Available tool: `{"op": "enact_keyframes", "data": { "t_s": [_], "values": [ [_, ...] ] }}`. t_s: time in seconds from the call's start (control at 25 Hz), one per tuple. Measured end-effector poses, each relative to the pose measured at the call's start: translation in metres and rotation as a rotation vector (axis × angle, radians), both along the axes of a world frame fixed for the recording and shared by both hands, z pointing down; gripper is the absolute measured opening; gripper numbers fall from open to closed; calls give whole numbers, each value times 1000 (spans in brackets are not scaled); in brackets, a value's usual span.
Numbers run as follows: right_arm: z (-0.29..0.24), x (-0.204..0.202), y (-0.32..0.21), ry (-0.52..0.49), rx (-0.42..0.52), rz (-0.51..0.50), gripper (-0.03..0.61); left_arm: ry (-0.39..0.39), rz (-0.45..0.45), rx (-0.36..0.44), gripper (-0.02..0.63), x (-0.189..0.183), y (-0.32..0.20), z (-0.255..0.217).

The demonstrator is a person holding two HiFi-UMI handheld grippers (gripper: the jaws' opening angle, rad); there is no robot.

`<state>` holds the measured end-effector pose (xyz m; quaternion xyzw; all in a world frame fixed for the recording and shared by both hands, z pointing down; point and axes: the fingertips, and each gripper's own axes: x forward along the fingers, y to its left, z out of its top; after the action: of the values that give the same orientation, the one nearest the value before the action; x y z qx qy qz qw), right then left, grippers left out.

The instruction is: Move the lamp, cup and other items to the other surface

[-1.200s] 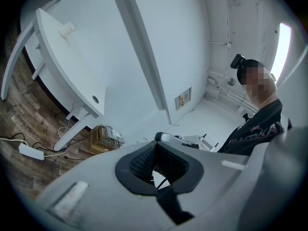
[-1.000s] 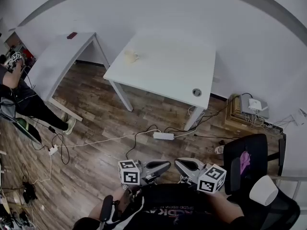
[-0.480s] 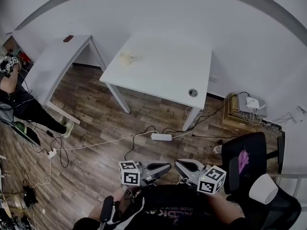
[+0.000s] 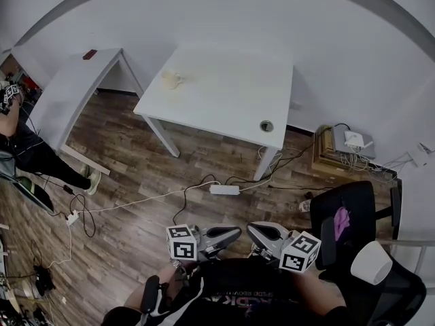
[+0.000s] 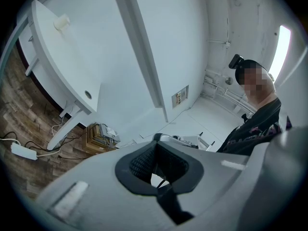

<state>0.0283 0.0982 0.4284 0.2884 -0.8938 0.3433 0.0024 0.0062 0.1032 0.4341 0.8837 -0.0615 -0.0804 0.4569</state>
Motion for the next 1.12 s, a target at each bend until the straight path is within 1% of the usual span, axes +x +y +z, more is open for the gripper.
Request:
{"op": "enact_keyframes", "data": {
  "t_s": [0.32,0.6,0.8,0.96,1.12],
  "values": [
    [0,24,-3,-21,-18,11,3,-19,13,-25,2,26,-1,4],
    [3,59,-3,-41,-34,3,3,-31,6,-48,2,62,0,8],
    [4,88,-5,-61,-39,-9,3,-43,-23,-55,2,87,0,9],
    [8,105,-2,-75,-46,-38,3,-57,-57,-60,2,103,4,11],
    [12,110,-3,-99,-68,-58,4,-64,-102,-76,2,102,4,14]
  ]
}}
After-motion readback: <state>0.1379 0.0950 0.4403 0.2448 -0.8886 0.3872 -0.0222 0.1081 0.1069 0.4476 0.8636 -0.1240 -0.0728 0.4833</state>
